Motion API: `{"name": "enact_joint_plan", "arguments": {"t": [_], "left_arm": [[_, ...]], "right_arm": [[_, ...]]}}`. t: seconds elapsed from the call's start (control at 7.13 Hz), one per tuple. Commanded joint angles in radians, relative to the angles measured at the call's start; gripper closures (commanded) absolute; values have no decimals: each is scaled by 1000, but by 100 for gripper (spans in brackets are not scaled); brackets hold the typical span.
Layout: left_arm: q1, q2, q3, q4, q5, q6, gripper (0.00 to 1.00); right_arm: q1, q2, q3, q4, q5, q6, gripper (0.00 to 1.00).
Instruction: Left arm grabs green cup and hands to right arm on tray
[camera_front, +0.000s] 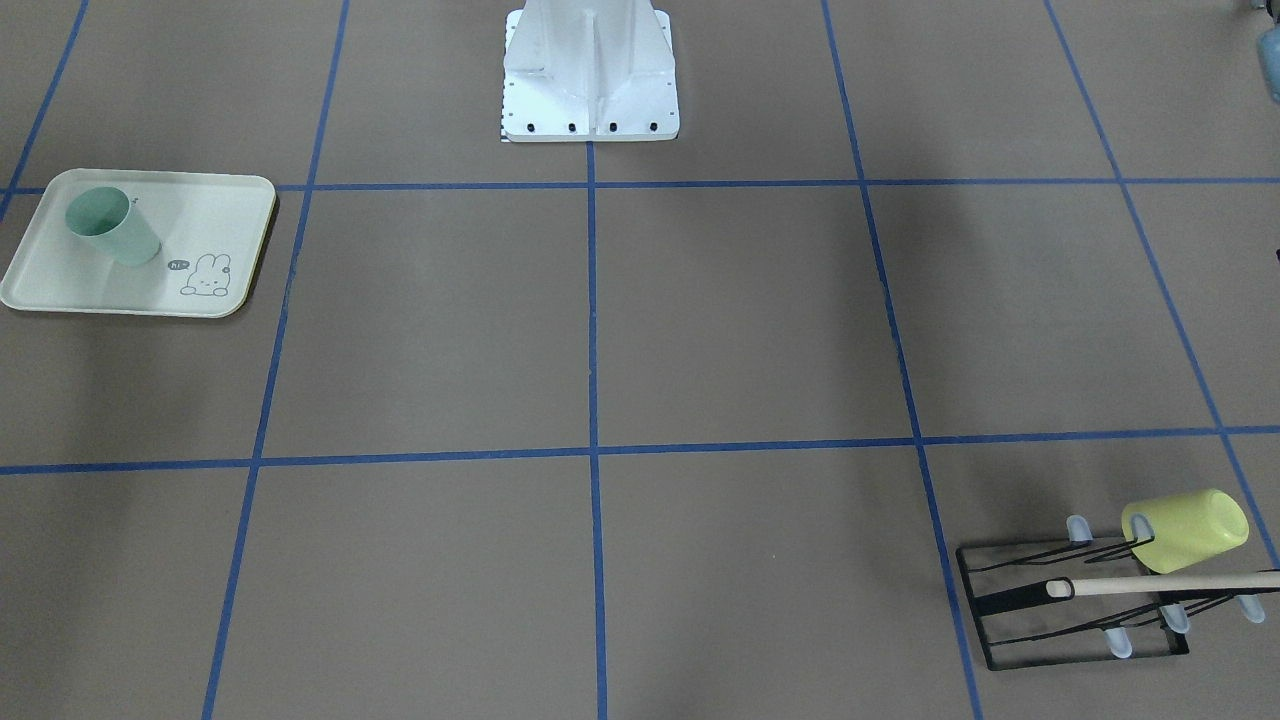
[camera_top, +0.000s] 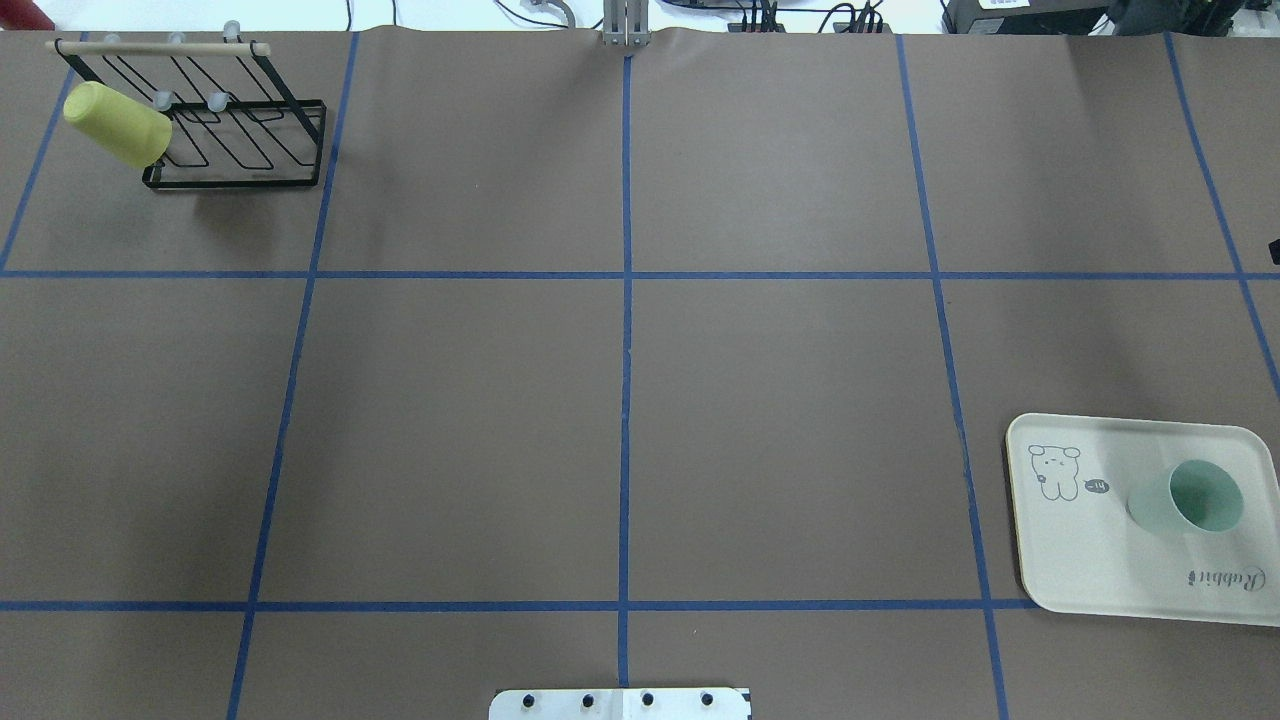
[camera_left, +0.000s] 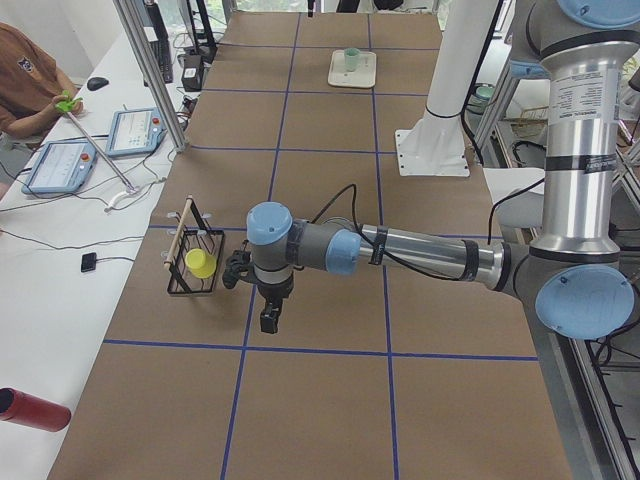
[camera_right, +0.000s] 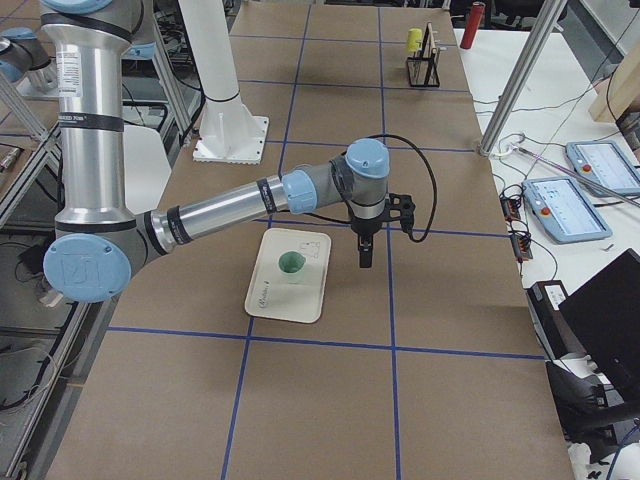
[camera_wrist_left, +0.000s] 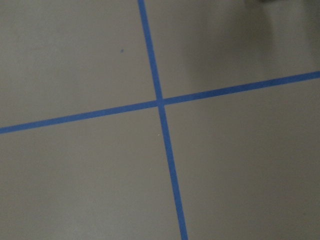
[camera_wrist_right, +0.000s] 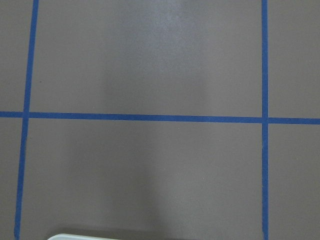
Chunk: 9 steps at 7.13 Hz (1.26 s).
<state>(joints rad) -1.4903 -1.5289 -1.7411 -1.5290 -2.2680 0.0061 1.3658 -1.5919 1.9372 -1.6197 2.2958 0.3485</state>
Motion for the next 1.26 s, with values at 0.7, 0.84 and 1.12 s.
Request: {"name": "enact_joint_plan", "arguments": {"t": [0.7,0.84,1.12], "left_arm": [[-84,16,-8,55,-165,14,0],[-85,16,-15,53,-163,20,0],[-85,18,-18,53,-160,22,0]], "right_arm": [[36,-33,-12,-46,7,-91,0],[36,-33,-12,-46,5,-91,0],[36,-34,-11,-46,5,-91,0]]}}
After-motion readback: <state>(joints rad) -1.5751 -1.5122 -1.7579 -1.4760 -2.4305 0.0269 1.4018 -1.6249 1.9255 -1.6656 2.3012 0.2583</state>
